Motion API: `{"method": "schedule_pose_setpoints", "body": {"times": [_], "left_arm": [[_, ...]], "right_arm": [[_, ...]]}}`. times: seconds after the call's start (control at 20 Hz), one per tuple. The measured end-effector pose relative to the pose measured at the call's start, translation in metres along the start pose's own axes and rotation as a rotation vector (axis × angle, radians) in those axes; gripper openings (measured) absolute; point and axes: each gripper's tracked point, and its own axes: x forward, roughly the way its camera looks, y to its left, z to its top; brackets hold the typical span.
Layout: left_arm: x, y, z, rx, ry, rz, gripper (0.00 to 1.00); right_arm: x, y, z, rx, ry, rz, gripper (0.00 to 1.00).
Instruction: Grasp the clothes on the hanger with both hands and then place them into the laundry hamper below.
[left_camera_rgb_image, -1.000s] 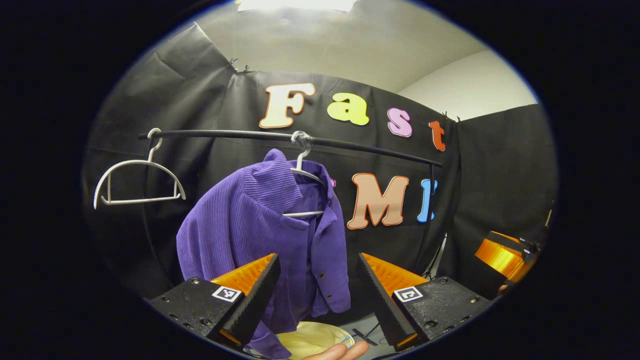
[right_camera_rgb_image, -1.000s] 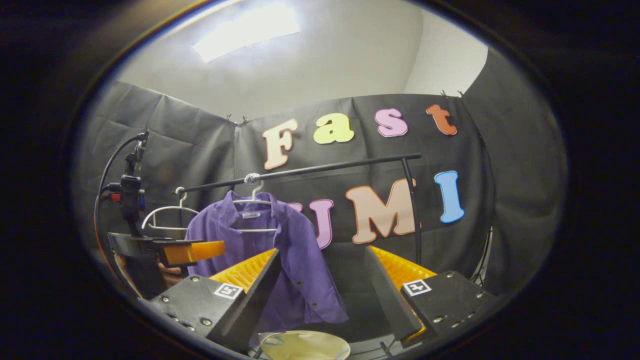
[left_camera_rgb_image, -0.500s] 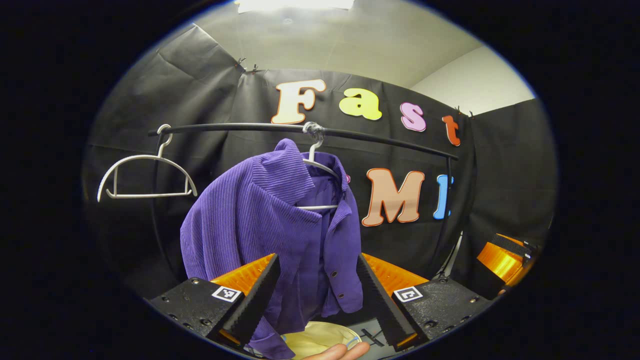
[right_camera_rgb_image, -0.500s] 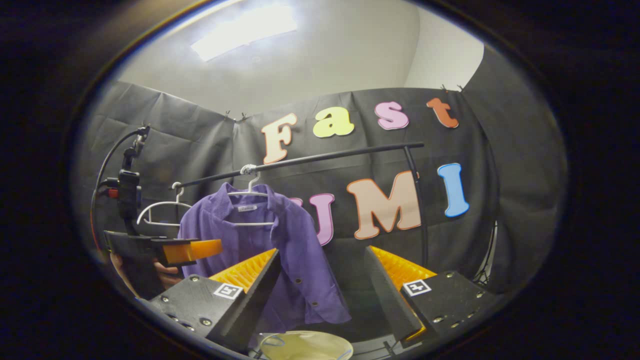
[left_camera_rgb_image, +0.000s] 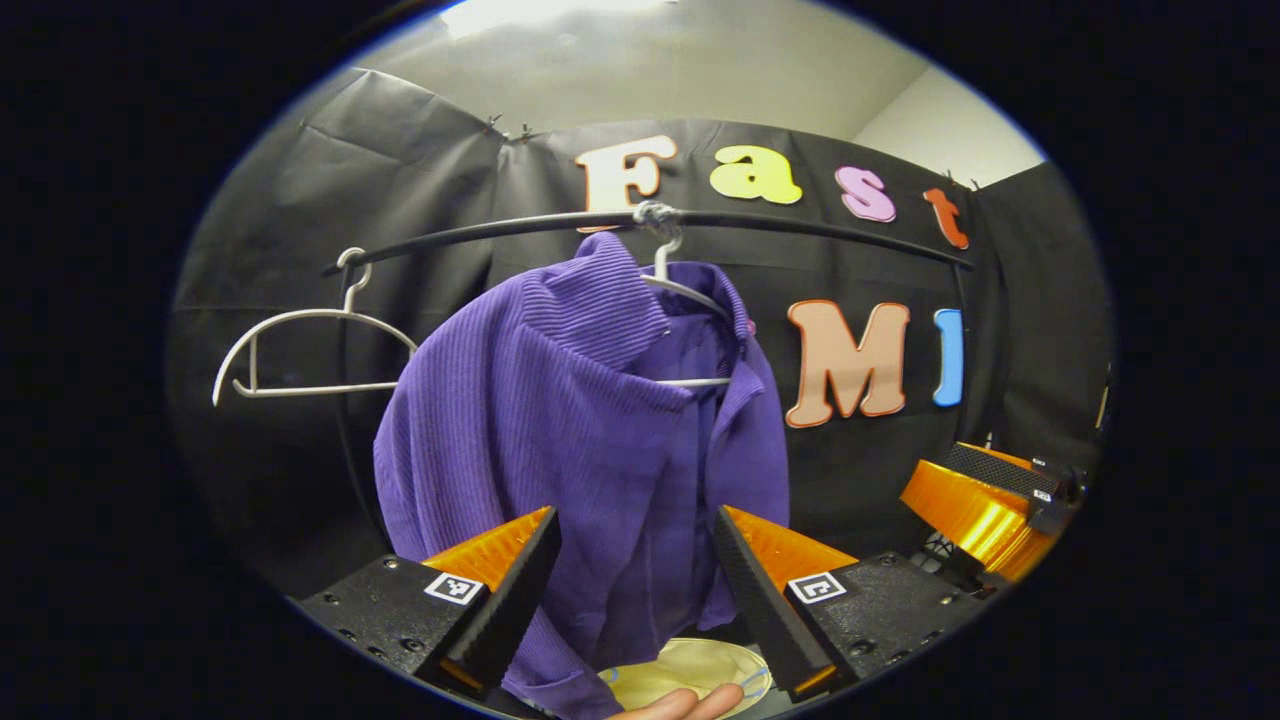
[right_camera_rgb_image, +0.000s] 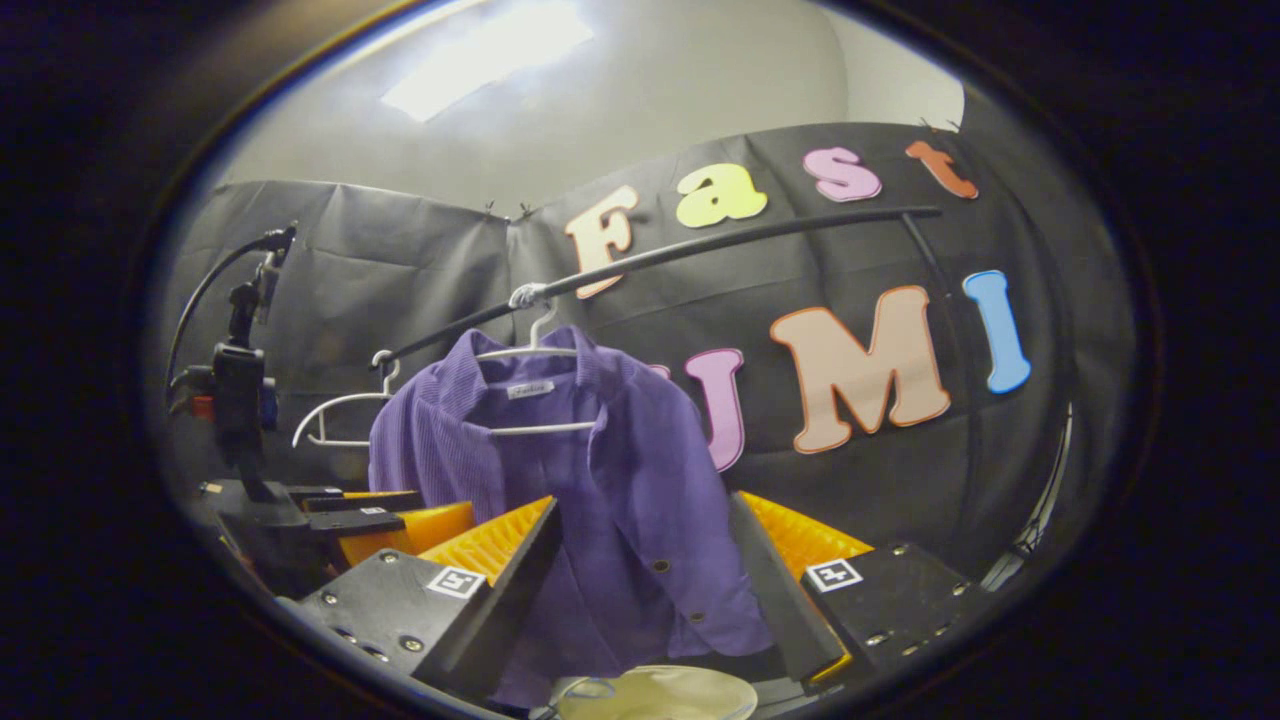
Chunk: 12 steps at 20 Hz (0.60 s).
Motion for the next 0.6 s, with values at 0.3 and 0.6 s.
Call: {"method": "schedule_pose_setpoints", "body": {"times": [0.3,0.6], "left_arm": [[0.014,-0.004,-0.018,0.015,-0.007,0.073,0.88],[0.032,0.015,-0.034,0.07,-0.093,0.323,0.9]], "right_arm": [[0.06,-0.011,-0.057,-0.024,0.094,0.035,0.96],[0.088,-0.012,-0.084,-0.06,0.099,0.064,1.0]]}}
